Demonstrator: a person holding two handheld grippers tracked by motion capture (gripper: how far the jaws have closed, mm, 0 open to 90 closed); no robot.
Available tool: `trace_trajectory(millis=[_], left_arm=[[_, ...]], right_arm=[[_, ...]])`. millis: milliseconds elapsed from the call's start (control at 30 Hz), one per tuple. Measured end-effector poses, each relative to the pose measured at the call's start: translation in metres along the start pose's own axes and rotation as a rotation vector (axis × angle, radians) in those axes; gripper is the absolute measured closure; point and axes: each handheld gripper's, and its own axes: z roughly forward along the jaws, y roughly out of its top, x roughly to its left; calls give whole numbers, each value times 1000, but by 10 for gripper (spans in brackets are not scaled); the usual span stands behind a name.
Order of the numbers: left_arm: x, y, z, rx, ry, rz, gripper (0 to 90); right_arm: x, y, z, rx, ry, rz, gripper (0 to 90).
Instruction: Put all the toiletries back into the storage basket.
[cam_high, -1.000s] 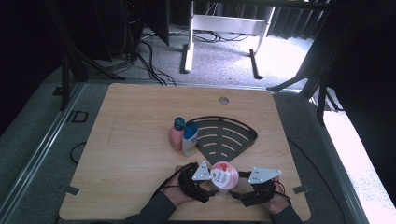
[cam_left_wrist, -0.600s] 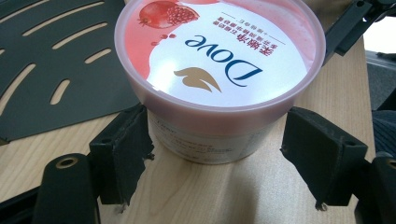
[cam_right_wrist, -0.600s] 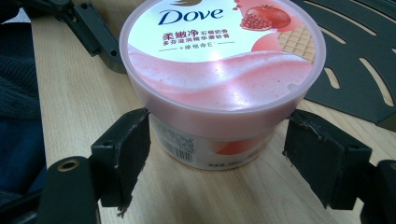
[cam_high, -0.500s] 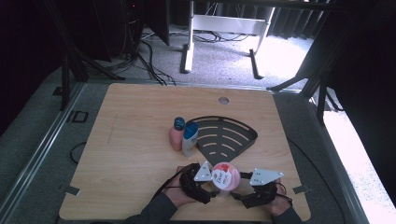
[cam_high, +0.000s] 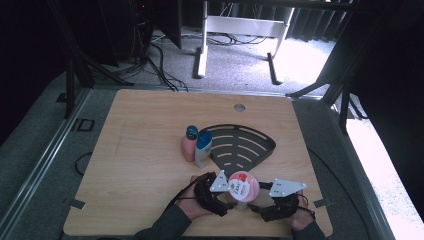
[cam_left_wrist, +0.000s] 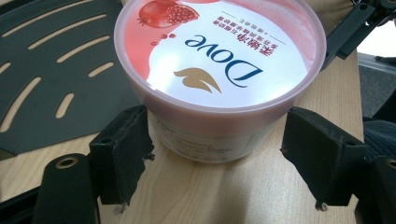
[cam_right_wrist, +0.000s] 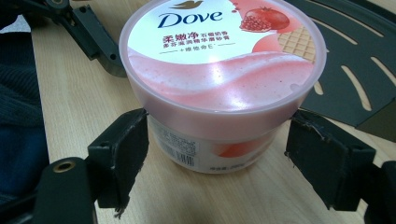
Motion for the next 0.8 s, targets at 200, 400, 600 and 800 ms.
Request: trace_trajectory(millis=[200,400,600,800], left_arm=[[3,5,-2,5,6,7,238],[6,11,-2,4,12,8,237],[11,18,-1,3,9,0,237],[16,24,0,2,16,-4,236]], right_arm=[[-3,5,-2,-10,-12,-3,203],[-7,8,-4,-14,-19,-6,199],[-11,11,-7,-29,-39,-8,190],[-17,13,-8,-42,-43,1,184]])
